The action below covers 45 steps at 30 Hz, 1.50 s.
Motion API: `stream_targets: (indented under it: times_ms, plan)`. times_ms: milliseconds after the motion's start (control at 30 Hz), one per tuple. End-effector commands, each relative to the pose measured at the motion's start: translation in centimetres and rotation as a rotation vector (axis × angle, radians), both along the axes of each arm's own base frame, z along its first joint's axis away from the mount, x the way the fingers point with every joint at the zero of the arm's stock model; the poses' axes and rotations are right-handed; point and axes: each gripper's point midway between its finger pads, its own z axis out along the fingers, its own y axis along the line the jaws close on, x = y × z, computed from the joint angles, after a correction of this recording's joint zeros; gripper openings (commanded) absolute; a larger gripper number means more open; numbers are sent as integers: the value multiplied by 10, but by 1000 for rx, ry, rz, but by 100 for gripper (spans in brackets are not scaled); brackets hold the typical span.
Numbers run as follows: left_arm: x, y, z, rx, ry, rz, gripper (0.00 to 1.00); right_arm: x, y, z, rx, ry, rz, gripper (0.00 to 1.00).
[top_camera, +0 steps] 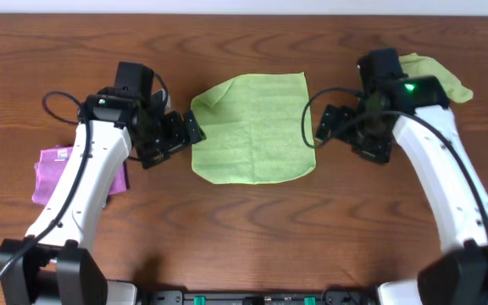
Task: Fold the cloth
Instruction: 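Lay the stretched cloth flat on the table and release both grippers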
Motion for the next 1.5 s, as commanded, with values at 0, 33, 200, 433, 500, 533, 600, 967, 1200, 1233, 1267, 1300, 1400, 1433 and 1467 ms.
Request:
stream_targets:
  times_ms: [0, 33, 200, 433, 500, 533, 600, 967, 1200, 1233, 1267, 1300, 1400, 1433, 1467]
  plan:
    - [-19, -2, -5, -31, 52, 46, 95, -20, -4, 2, 45, 11, -47, 99]
    - [-25, -1, -6, -33, 51, 56, 95, -27, -7, 0, 50, 11, -57, 99]
    - [-37, -4, -11, -83, 19, 109, 95, -40, 0, -19, 175, -22, -65, 99]
    - [-41, -8, -48, -140, 25, 187, 95, -27, 12, -42, 262, -101, -38, 98]
    - [-37, -11, -53, -170, 8, 206, 95, -25, 12, -46, 264, -108, -46, 98]
    - [-34, -12, -55, -184, -2, 220, 95, -24, 12, -48, 266, -112, -53, 97]
    - [-32, -13, -61, -197, -7, 250, 95, -23, 12, -56, 273, -114, -77, 96]
    - [-25, -9, -77, -204, -48, 315, 95, -19, 17, -84, 321, -149, -140, 91]
    - [-31, -8, -88, -215, -26, 352, 95, -14, 21, -99, 337, -117, -143, 91]
    - [-31, -8, -88, -215, -26, 353, 95, -13, 22, -102, 347, -108, -143, 91]
    - [-30, -7, -88, -212, -28, 353, 95, -13, 23, -106, 351, -94, -152, 91]
    - [-30, -7, -88, -212, -28, 354, 95, -12, 25, -111, 356, -83, -153, 91]
    - [-29, -4, -90, -195, -28, 378, 95, -10, 29, -116, 361, -77, -145, 90]
    - [-28, -3, -90, -194, -30, 381, 95, -10, 30, -116, 361, -76, -147, 89]
    - [-27, -3, -90, -193, -35, 382, 95, -9, 32, -115, 363, -83, -141, 87]
